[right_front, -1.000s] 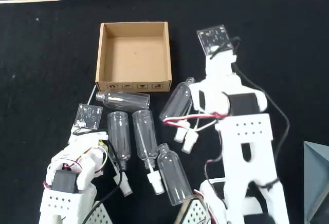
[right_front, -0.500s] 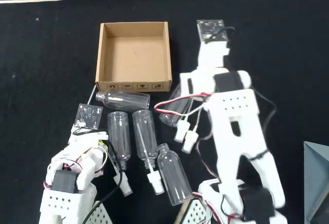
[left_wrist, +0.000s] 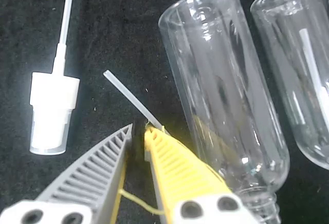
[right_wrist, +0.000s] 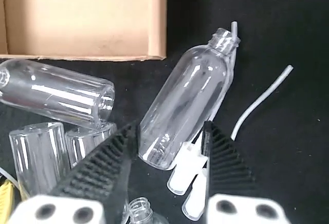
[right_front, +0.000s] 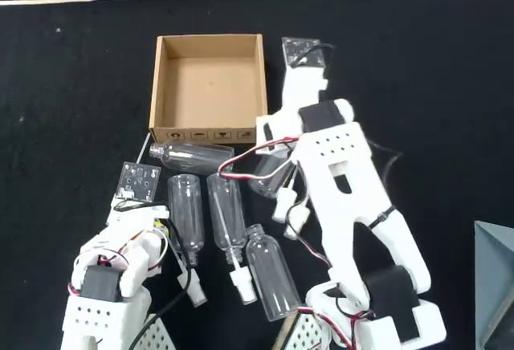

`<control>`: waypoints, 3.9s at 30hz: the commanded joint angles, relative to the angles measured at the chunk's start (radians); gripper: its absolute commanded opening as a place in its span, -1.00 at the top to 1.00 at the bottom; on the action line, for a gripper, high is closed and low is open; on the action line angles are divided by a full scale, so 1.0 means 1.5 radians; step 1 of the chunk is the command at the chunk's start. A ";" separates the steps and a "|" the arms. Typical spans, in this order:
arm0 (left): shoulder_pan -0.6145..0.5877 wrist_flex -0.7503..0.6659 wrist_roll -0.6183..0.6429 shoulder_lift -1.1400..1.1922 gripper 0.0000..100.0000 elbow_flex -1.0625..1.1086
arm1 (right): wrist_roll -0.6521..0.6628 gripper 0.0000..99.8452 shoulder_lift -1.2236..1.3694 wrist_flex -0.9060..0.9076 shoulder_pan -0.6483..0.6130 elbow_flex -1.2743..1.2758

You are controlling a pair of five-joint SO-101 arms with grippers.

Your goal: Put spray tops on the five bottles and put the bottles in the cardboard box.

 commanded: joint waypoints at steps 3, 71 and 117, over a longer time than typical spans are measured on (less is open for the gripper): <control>-0.007 0.004 -0.001 0.005 0.94 0.016 | -0.025 0.66 0.005 -0.008 -0.017 -0.032; -0.004 0.004 -0.001 -0.001 0.94 0.016 | -0.254 0.44 0.321 -0.037 0.048 -0.204; -0.004 0.004 -0.001 -0.013 0.94 0.015 | -0.171 0.98 0.246 0.027 0.080 -0.205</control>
